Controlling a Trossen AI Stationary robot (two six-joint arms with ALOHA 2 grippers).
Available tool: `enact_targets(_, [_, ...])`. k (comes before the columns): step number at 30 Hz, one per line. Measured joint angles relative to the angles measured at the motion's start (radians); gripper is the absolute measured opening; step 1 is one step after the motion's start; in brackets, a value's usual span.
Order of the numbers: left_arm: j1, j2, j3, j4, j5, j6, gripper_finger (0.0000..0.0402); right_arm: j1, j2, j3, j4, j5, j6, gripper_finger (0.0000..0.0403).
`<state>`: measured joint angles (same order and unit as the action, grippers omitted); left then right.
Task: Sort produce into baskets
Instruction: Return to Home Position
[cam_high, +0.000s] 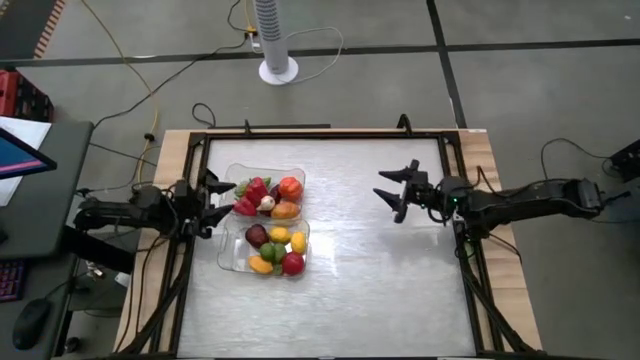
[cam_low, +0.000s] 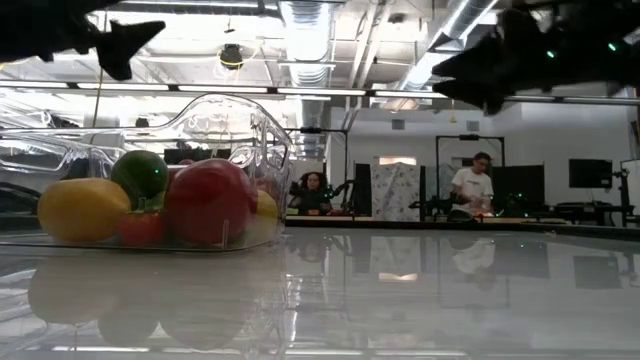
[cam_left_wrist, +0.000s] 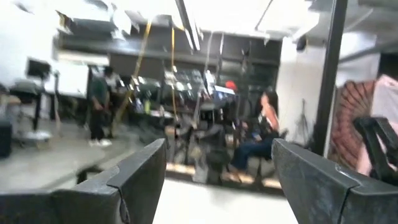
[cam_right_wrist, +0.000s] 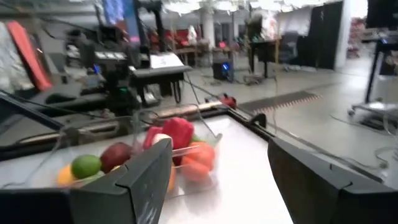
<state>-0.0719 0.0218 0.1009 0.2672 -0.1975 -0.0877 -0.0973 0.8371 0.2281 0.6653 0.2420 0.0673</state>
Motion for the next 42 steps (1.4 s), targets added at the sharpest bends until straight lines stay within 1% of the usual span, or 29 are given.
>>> enact_targets(4, [0.000, -0.009, -0.025, -0.072, 0.044, -0.056, 0.0275, 0.030, -0.003, -0.132, 0.179, 0.000, -0.012, 0.0291])
enact_targets(7, [0.000, -0.012, -0.025, -0.120, 0.053, -0.062, 0.0275, 0.037, -0.021, -0.211, 0.276, 0.043, -0.015, 0.0291])
enact_targets(8, [0.000, -0.012, -0.025, -0.123, 0.056, -0.053, 0.0275, 0.037, -0.030, -0.220, 0.271, 0.059, -0.013, 0.0291])
enact_targets(10, [0.000, -0.012, -0.025, -0.111, 0.062, -0.032, 0.0275, 0.036, -0.060, -0.220, 0.226, 0.080, -0.013, 0.0291])
enact_targets(14, [0.000, -0.012, -0.025, -0.121, 0.061, 0.001, 0.0275, 0.022, -0.125, -0.220, 0.196, 0.081, -0.050, 0.0291])
enact_targets(18, [0.000, -0.014, -0.025, -0.115, 0.010, 0.064, 0.0275, 0.004, -0.219, -0.220, 0.118, 0.083, -0.085, 0.0291])
enact_targets(22, [0.000, -0.018, -0.025, -0.117, -0.018, 0.161, 0.0275, -0.011, -0.329, -0.220, -0.065, 0.064, -0.065, 0.0291])
enact_targets(26, [0.000, -0.019, -0.035, -0.106, 0.009, 0.209, 0.0275, -0.011, -0.448, -0.220, -0.297, 0.045, 0.030, 0.0291])
enact_targets(28, [0.000, -0.018, -0.047, -0.105, 0.006, 0.218, 0.0275, -0.011, -0.508, -0.220, -0.367, 0.049, 0.062, 0.0291])
enact_targets(32, [0.000, -0.017, -0.091, -0.051, -0.010, 0.218, 0.0275, -0.011, -0.622, -0.220, -0.396, 0.069, 0.065, 0.0291])
enact_targets(36, [0.000, -0.014, -0.090, -0.057, -0.076, 0.242, 0.0275, -0.011, -0.698, -0.220, -0.423, 0.102, 0.064, 0.0291])
enact_targets(40, [0.000, -0.014, -0.091, -0.062, -0.164, 0.221, 0.0275, -0.009, -0.721, -0.220, -0.459, 0.101, 0.064, 0.0291])
enact_targets(42, [0.000, -0.014, -0.091, -0.076, -0.183, 0.203, 0.0275, -0.009, -0.721, -0.220, -0.459, 0.101, 0.064, 0.0291])
